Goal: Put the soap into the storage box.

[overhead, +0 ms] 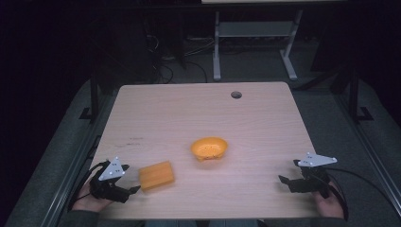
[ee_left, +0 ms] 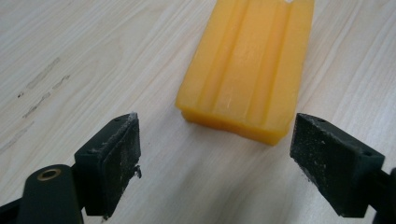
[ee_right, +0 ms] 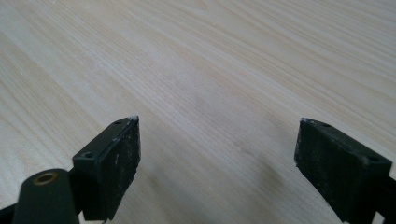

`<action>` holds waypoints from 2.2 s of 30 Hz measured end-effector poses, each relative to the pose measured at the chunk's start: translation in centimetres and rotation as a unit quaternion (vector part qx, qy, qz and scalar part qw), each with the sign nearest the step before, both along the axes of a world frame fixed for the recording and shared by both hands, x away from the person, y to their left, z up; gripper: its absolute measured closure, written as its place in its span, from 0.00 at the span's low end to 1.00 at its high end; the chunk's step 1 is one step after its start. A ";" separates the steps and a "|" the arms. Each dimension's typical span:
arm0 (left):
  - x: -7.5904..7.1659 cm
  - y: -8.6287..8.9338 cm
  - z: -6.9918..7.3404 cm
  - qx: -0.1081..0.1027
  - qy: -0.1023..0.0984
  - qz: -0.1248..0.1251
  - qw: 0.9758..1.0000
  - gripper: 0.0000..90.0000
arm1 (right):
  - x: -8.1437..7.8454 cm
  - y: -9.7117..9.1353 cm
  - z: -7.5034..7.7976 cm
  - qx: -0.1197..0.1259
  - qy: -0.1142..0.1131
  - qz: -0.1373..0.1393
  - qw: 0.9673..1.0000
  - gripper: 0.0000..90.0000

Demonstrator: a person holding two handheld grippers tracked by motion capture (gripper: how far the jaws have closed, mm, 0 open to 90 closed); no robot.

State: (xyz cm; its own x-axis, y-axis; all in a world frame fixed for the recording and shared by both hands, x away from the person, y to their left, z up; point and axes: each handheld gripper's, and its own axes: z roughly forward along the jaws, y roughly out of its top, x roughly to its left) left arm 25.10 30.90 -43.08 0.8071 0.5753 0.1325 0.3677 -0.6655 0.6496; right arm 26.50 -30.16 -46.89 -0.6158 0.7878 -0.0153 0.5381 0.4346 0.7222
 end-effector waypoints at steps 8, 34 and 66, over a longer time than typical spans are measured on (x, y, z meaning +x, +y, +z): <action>0.1 -0.5 0.0 0.002 0.000 -0.006 1.000 0.16 | 0.0 0.0 0.0 0.001 0.000 0.001 1.000 0.15; 0.6 -2.9 0.4 0.003 -0.002 -0.035 0.999 0.16 | 0.0 0.6 0.1 0.002 0.000 0.010 1.000 0.15; 3.1 -4.8 -0.2 0.016 0.020 -0.069 0.997 0.15 | 0.3 1.2 -0.2 -0.002 0.009 0.015 1.000 0.16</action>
State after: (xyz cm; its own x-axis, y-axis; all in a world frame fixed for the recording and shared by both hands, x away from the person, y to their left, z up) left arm 28.24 26.07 -43.29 0.8831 0.4547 0.1159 0.2960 -0.7315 0.6142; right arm 26.79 -28.92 -47.05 -0.6401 0.7683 -0.0062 0.5378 0.4538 0.7105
